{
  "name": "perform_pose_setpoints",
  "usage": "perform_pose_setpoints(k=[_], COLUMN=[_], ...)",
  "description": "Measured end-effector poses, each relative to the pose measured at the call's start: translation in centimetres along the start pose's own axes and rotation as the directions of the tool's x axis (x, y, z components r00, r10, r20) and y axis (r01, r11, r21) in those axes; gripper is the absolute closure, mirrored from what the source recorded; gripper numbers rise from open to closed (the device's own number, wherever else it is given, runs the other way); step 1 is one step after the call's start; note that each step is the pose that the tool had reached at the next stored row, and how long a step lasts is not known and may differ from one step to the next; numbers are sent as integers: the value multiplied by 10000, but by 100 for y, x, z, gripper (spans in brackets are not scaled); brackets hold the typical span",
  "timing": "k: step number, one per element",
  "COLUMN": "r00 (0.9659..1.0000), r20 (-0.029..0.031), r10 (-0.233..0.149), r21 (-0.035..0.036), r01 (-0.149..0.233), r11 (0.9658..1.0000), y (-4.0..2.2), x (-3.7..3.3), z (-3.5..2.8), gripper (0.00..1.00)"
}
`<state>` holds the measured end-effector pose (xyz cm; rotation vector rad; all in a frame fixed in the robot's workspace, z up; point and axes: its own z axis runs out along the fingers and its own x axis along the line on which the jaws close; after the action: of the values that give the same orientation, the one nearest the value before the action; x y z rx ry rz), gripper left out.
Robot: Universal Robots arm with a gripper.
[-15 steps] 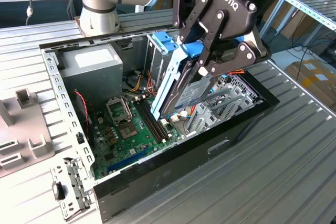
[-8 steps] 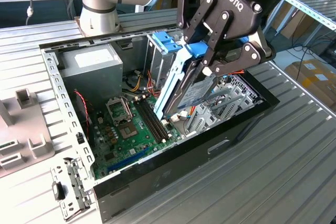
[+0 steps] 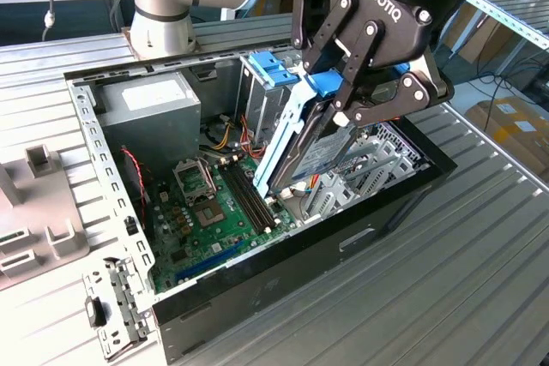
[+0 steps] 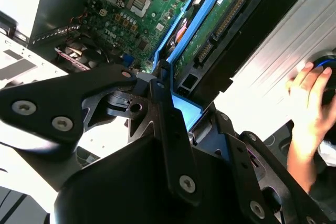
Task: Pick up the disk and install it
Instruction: 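Pick up the disk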
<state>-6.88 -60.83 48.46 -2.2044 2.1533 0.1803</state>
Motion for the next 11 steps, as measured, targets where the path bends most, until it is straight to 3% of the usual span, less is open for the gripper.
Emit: perform_pose_setpoints(k=[11], r00=[10000], r20=[-8], r10=[0], r21=[0], r01=[0], r11=[10000], y=[-5], x=[8], z=[0], gripper=[63])
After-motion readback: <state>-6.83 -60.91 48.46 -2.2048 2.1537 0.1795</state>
